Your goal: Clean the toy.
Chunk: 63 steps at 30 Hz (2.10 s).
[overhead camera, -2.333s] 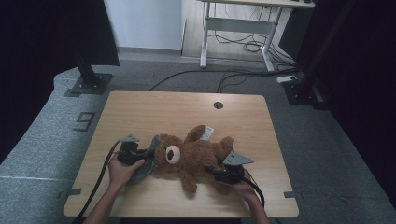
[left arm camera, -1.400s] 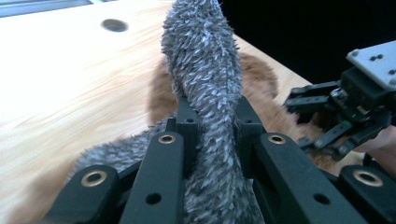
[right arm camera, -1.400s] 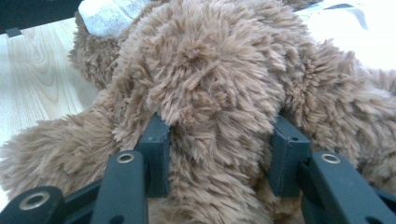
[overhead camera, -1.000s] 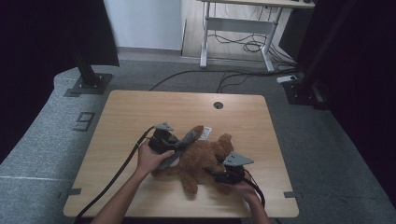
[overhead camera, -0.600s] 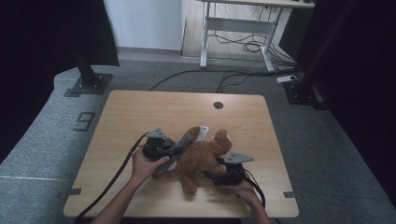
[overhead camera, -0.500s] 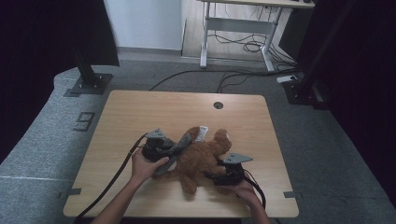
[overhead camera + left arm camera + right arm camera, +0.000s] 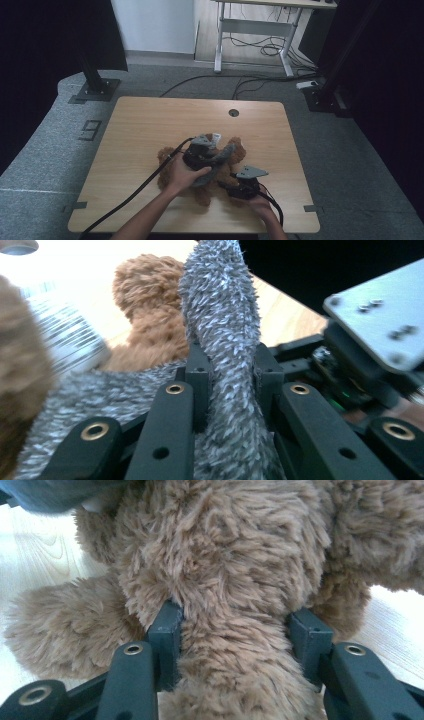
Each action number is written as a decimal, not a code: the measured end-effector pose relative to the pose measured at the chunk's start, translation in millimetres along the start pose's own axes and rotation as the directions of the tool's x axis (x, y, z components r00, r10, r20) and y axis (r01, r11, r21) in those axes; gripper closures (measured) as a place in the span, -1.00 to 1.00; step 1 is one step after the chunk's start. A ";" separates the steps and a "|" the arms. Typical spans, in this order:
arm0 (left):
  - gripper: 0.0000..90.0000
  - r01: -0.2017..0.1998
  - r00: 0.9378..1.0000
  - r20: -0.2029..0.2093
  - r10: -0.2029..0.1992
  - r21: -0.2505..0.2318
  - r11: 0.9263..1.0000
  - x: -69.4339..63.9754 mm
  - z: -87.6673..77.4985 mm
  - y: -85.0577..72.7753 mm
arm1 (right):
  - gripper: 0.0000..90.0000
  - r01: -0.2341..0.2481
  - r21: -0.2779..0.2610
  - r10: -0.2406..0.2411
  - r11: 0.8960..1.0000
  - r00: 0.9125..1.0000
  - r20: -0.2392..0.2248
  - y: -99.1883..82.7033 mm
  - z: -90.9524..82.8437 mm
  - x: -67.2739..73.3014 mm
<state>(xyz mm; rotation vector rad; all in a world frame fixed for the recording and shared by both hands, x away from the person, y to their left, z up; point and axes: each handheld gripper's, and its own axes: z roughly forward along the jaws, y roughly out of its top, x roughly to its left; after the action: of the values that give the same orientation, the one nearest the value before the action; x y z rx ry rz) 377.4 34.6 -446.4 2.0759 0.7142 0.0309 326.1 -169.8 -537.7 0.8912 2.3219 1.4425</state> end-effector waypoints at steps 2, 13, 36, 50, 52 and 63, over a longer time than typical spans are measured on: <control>0.69 -0.008 1.000 -0.019 0.008 0.008 1.000 1.5 9.9 -2.7 | 0.11 -0.008 0.000 0.008 1.000 1.000 0.004 -0.2 0.4 -0.8; 0.72 -0.032 0.995 -0.091 0.033 0.011 0.999 7.3 -2.4 -1.1 | 0.22 0.006 0.009 -0.006 1.000 1.000 0.004 -0.3 0.4 -0.3; 0.71 -0.047 0.998 -0.040 0.049 0.069 0.997 -9.1 38.2 5.1 | 0.25 0.003 0.017 -0.003 1.000 1.000 -0.007 -1.8 0.0 -1.5; 0.71 0.021 0.981 -0.195 -0.022 -0.008 1.000 42.5 -39.0 -21.9 | 0.28 0.006 0.020 -0.006 1.000 1.000 -0.011 -2.6 0.2 -1.6; 0.71 0.045 0.978 -0.203 -0.049 -0.025 0.999 53.1 -51.4 -31.4 | 0.28 0.005 0.023 -0.004 1.000 1.000 -0.014 -2.9 0.5 -1.3; 0.70 0.091 0.978 -0.176 -0.110 -0.112 0.990 64.2 -86.4 -54.0 | 0.28 -0.001 0.027 0.001 1.000 1.000 -0.005 -3.7 2.7 0.7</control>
<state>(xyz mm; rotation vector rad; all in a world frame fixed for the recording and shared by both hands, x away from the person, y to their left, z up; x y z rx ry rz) 380.5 154.8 -453.4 1.9521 0.9093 0.1987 325.6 -168.7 -542.1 0.8977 2.3501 1.4187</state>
